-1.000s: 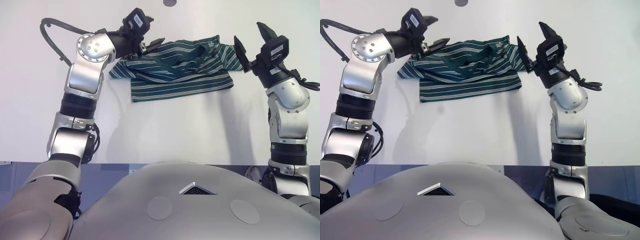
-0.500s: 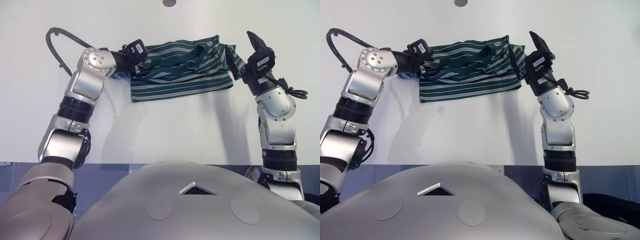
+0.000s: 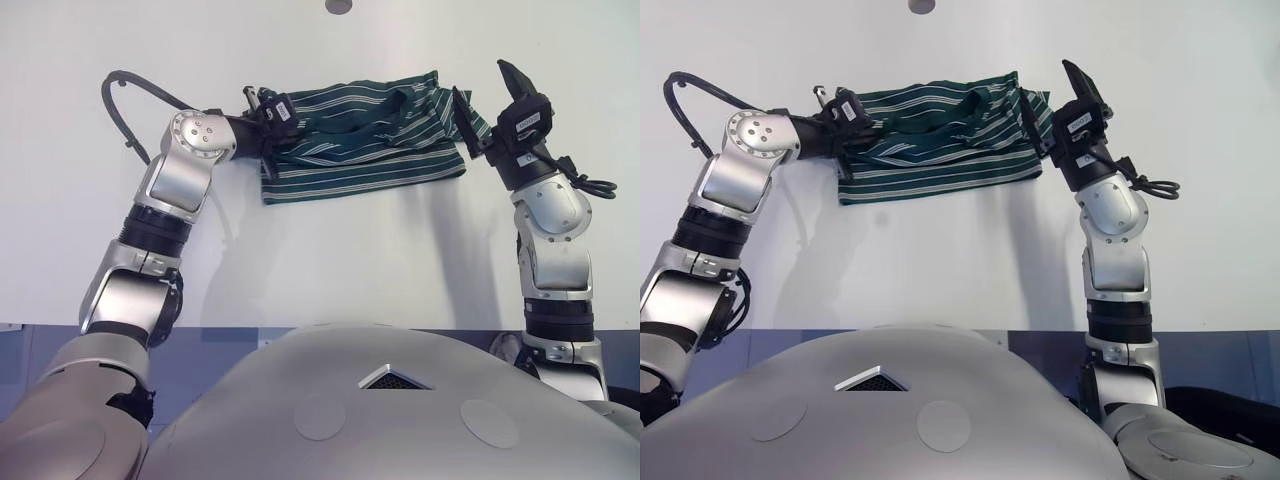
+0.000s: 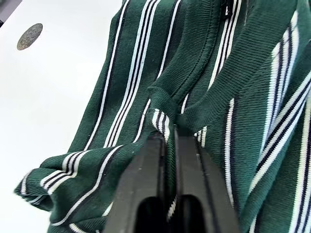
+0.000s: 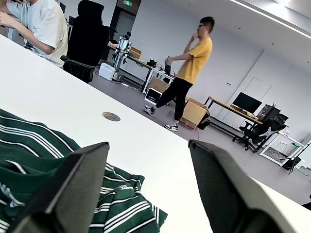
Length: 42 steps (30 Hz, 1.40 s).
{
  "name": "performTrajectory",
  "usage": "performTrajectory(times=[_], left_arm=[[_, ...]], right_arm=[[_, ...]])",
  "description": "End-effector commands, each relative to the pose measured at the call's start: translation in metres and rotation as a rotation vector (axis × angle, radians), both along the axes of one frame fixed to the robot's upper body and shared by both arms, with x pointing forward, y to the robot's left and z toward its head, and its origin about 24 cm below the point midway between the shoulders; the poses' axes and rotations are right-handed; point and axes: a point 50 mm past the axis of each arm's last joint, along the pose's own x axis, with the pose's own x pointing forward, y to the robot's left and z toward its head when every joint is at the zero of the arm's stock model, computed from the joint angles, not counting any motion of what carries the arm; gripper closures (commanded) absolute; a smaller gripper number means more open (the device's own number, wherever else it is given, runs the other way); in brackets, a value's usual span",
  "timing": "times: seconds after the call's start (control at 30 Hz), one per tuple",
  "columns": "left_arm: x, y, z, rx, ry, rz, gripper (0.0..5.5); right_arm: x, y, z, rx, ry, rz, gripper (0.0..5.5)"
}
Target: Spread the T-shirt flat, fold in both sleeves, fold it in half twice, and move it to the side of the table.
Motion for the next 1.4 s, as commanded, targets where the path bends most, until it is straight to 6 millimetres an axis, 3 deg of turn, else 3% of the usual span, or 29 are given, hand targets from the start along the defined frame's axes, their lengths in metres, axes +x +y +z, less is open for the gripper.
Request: performTrajectory(times=[0.03,0.13,0.27,0.4,0.47,0.67,0.87,1.1,1.4], left_arm=[[-0.003,-0.003,0.006,-0.090,-0.011,-0.018,5.48],[-0.007,-0.007,0.028,-0.247,-0.062,-0.068,5.48],[-0.008,-0.006,0.046,-0.323,-0.106,-0.138,5.48],[-0.015,-0.007,0.043,-0.291,-0.089,-0.209,5.48],[-0.022,-0.010,0.040,-0.282,-0.076,-0.241,5.48],[-0.048,-0.022,0.031,-0.262,-0.006,-0.402,5.48],[-0.048,-0.023,0.031,-0.243,-0.004,-0.421,5.48],[-0.053,-0.031,0.029,-0.255,0.003,-0.448,5.48],[-0.054,-0.036,0.030,-0.270,-0.004,-0.450,5.50]], right_arm=[[0.004,-0.002,0.005,0.001,-0.013,0.007,2.46],[0.012,-0.007,0.012,-0.043,0.086,0.158,2.46],[0.021,-0.021,0.019,-0.302,0.238,0.429,2.46],[0.053,-0.042,0.028,-0.564,0.311,0.541,2.46],[0.078,-0.044,0.035,-0.643,0.297,0.562,2.46],[0.114,-0.026,0.035,-0.695,0.317,0.655,2.46],[0.119,-0.008,0.017,-0.710,0.387,0.748,2.46],[0.130,0.011,0.018,-0.749,0.354,0.730,2.46],[0.129,0.030,0.008,-0.742,0.337,0.765,4.26]])
